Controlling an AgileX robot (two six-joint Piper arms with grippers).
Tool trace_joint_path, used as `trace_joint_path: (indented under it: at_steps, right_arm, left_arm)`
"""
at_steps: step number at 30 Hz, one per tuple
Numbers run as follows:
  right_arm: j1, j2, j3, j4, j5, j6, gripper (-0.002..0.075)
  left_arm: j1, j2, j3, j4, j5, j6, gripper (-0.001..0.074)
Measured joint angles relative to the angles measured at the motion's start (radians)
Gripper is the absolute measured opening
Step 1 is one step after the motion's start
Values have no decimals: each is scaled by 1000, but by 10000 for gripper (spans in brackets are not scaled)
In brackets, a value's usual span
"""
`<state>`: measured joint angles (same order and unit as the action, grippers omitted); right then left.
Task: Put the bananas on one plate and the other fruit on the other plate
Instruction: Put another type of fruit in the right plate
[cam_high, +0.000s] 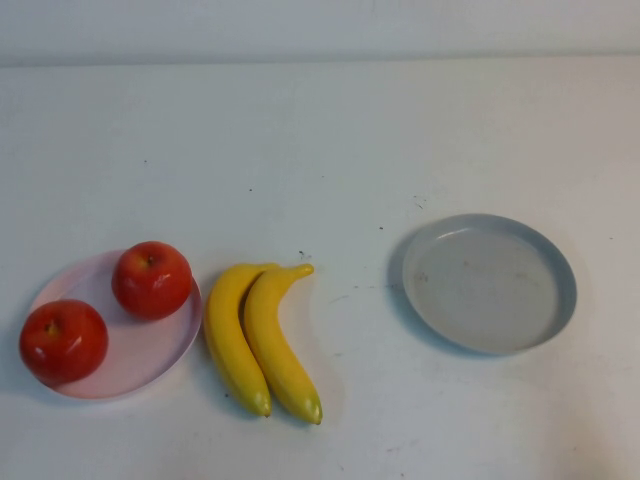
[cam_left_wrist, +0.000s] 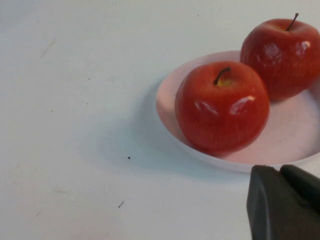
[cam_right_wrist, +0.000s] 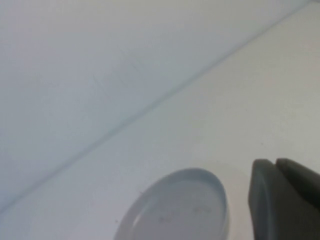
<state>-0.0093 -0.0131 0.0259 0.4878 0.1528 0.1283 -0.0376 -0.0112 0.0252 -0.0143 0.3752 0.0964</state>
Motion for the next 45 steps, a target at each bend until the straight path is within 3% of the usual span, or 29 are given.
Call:
trace_joint_path:
  at_steps: [5, 10, 18, 26, 29, 39, 45]
  right_arm:
    - [0, 0, -6, 111, -35, 2, -17]
    - [0, 60, -160, 119, 233, 2, -17]
    - [0, 455, -520, 32, 768, -122, -17]
    - [28, 776, -724, -104, 945, -198, -17]
    - [108, 882, -773, -121, 936, -187, -17]
    - [567, 1329, -1069, -302, 868, -14, -17]
    - [731, 1619, -1325, -322, 856, -5, 9]
  left_arm:
    - [0, 0, 0, 0, 0, 0, 2]
    - [0, 0, 0, 0, 0, 0, 2]
    - [0, 0, 0, 0, 0, 0, 2]
    - [0, 0, 0, 0, 0, 0, 2]
    - [0, 0, 0, 1, 0, 0, 2]
    - [0, 0, 0, 1, 0, 0, 2]
    - [0, 0, 0, 1, 0, 0, 2]
